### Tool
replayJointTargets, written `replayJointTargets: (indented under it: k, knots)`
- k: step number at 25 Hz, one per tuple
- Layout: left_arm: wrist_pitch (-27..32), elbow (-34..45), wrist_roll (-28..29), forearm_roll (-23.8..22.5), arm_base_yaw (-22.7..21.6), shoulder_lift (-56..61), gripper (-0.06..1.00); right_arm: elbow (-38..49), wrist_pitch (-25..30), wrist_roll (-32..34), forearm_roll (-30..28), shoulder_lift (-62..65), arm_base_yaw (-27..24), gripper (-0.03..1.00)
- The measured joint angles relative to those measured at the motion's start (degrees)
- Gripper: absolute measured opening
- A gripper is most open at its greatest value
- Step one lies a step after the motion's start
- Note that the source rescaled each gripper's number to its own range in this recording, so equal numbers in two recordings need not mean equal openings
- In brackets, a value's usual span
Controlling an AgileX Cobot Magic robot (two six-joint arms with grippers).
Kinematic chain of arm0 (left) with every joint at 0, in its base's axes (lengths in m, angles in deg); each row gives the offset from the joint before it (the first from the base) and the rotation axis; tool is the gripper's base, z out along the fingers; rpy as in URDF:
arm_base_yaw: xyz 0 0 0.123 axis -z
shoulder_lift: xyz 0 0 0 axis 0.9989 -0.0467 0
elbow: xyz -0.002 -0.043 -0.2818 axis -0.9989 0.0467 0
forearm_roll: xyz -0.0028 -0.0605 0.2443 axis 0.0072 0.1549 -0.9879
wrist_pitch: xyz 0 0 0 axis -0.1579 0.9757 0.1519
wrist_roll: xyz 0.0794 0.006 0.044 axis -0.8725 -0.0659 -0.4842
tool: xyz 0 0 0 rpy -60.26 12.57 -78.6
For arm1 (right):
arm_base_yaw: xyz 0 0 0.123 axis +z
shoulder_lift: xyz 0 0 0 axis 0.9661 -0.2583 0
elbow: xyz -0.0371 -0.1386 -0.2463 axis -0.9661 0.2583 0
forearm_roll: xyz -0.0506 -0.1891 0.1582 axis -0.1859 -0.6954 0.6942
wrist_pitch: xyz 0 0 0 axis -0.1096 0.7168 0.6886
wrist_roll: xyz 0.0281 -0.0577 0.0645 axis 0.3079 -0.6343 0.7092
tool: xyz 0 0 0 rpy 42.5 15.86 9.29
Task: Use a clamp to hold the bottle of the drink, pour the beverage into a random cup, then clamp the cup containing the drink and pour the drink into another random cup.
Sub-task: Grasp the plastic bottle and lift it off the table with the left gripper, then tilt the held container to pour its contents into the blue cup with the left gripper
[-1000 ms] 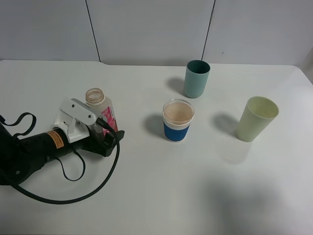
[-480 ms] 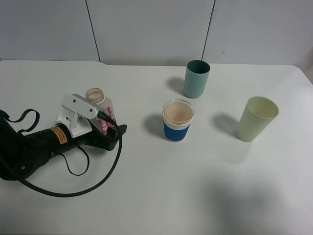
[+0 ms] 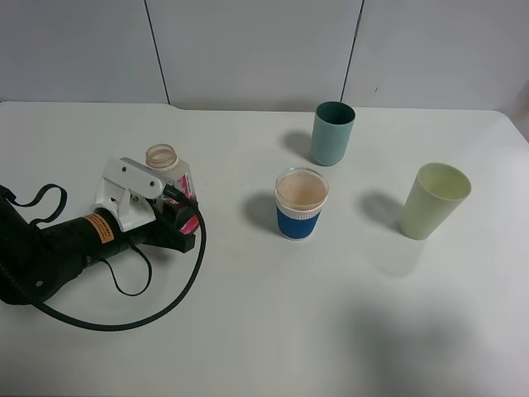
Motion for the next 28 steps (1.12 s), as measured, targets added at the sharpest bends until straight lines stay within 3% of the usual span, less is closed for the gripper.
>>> replayJointTargets:
  k: [8,14,19,22,28]
  knots:
    - [0.0,0.0,0.0,0.4,0.0,0.0,0.04,0.0,0.0,0.0,0.0,0.0,0.0,0.83]
    - [1.5,1.0,0.0,6.3,0.0,4.5,0.04,0.0,0.0,0.0,0.0,0.0,0.0,0.83]
    - [12.4,1.0,-0.8,10.2,0.0,12.2,0.04,0.0,0.0,0.0,0.0,0.0,0.0,0.83]
    - [18.6,0.5,-5.2,15.1,0.0,16.3,0.04,0.0,0.0,0.0,0.0,0.0,0.0,0.83]
    - [34.1,-5.8,-26.1,31.4,0.0,23.6,0.04,0.0,0.0,0.0,0.0,0.0,0.0,0.83]
